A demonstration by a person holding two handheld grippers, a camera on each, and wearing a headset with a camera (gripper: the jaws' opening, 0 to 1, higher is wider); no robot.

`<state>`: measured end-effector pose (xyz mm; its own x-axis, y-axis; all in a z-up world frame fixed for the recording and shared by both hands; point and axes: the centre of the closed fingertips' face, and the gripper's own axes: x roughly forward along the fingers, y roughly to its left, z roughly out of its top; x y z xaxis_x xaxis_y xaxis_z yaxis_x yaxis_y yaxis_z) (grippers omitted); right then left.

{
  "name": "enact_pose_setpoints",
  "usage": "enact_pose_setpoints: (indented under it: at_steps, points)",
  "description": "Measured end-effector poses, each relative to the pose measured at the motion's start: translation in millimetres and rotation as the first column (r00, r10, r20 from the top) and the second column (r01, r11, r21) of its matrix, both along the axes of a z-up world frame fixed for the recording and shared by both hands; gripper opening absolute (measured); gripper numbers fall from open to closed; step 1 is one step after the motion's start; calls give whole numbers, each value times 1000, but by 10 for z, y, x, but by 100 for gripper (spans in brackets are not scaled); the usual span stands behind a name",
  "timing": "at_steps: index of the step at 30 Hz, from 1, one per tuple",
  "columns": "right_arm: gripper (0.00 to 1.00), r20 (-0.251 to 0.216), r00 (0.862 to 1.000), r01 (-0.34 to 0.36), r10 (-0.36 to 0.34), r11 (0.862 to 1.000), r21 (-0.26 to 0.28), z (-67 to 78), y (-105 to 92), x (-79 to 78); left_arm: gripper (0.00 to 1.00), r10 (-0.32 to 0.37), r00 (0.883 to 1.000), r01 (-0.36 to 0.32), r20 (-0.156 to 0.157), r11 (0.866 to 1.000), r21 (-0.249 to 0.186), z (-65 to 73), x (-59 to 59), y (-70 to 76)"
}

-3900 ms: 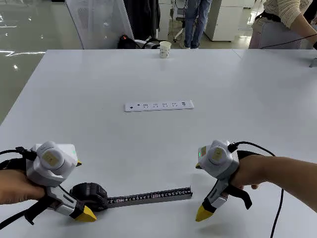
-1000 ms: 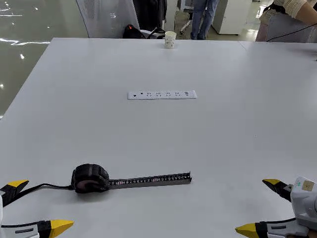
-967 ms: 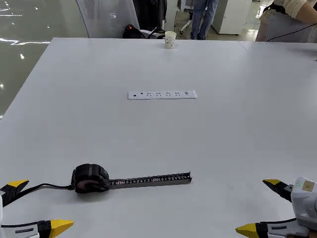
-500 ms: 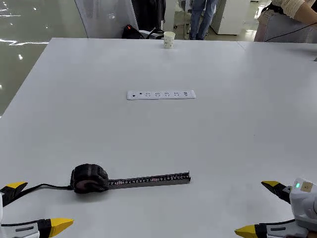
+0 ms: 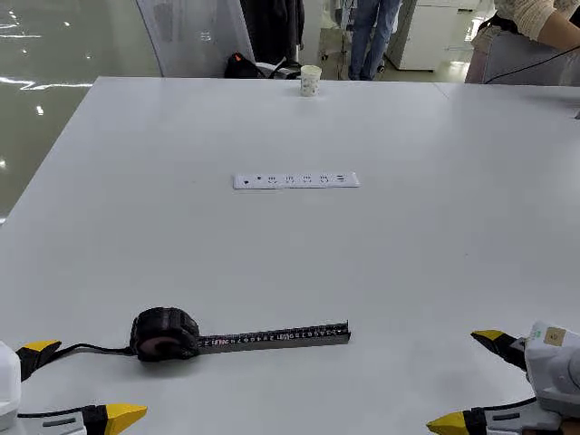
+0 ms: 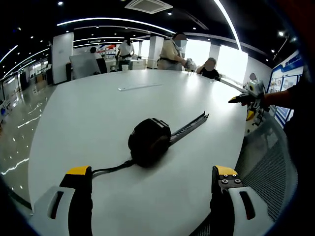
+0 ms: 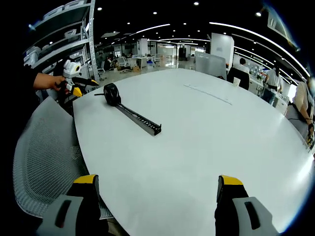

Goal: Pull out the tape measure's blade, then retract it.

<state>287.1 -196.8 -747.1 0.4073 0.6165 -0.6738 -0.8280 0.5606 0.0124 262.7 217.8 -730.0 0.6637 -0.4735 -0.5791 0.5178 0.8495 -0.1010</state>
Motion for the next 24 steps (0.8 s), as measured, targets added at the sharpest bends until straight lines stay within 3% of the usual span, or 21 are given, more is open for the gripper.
enact_pose_setpoints:
  at_steps: [3, 8, 13, 18, 24]
  points:
    - [99, 0, 999, -33, 33, 999, -21, 19, 15, 51, 99, -6, 1000, 6, -19, 1000, 1, -17, 10, -41]
    - [99, -5, 997, -79, 79, 996, -32, 65, 93, 127, 99, -2, 1000, 2, 0, 1000, 5, 9, 70, -94]
    - [99, -1, 992, -129, 129, 990, -56, 92, 179, 205, 99, 11, 1000, -11, -8, 999, -40, 44, 138, -192]
    - [99, 9, 983, -181, 183, 979, -93, 120, 250, 291, 99, 27, 1000, -27, 1, 999, -24, 63, 222, -253]
    - [99, 5, 975, -218, 221, 967, -129, 151, 291, 398, 99, 20, 1000, -20, -23, 999, -28, 64, 269, -375]
